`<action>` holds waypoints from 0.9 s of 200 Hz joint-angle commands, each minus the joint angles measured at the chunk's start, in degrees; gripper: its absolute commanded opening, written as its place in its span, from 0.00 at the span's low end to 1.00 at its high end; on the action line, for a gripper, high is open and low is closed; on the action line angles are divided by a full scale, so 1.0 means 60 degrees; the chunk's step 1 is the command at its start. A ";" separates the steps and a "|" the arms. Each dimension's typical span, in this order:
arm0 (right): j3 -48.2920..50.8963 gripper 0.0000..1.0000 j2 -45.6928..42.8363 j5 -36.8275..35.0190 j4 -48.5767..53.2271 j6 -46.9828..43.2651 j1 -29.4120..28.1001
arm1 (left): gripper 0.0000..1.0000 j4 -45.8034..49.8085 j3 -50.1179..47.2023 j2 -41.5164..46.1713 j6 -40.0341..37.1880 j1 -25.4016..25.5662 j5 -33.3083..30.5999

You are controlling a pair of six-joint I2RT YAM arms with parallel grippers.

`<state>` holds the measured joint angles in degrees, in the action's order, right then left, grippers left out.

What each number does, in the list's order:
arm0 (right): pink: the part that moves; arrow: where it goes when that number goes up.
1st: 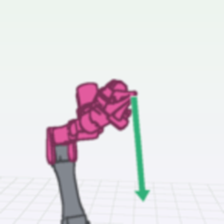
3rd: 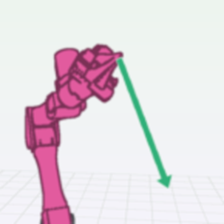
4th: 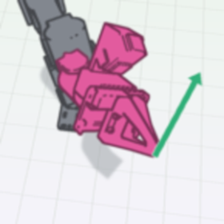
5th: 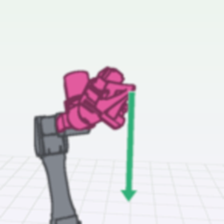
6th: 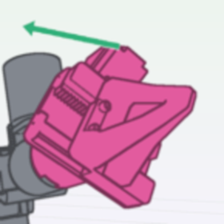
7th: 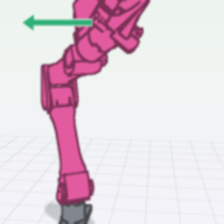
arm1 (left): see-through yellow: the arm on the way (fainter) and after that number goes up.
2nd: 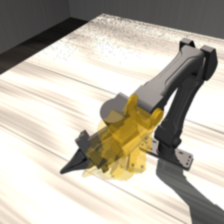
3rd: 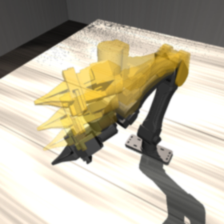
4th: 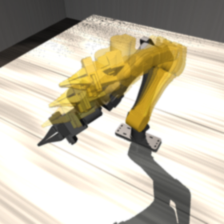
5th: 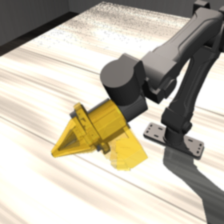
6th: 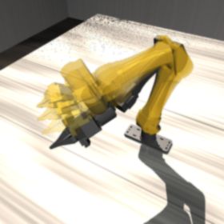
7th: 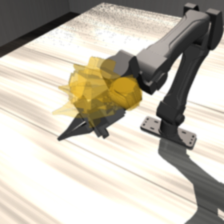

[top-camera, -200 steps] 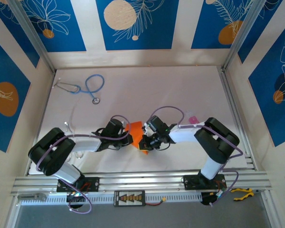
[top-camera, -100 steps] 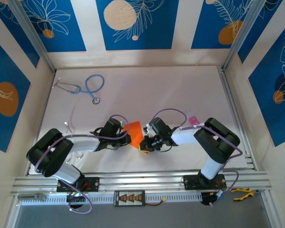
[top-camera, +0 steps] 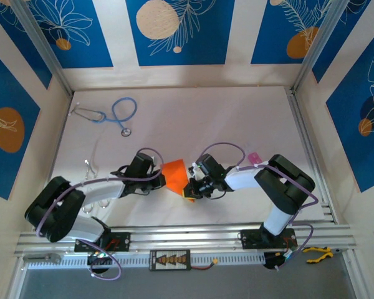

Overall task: Fold a paper plane with a square sheet of paper (pick it up from the middle)
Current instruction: Third fold the triangle at the center of the table.

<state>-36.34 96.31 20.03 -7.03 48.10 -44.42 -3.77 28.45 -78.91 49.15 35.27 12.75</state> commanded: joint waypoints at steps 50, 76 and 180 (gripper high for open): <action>0.0166 0.00 0.0242 -0.0442 0.1595 -0.0087 0.0050 | 0.07 -0.0963 0.0141 0.0189 0.0670 0.0751 0.0396; 0.0153 0.00 0.0274 -0.0468 0.1590 -0.0088 0.0051 | 0.07 -0.1383 0.0297 -0.0584 0.0725 0.1106 0.0450; 0.0138 0.00 0.0253 -0.0473 0.1673 -0.0121 0.0050 | 0.07 -0.0584 -0.0181 -0.0688 0.0282 0.0387 -0.0006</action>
<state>-37.08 96.31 20.14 -5.26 48.05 -44.38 -13.26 27.64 -85.62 53.58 39.90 14.96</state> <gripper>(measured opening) 0.057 0.070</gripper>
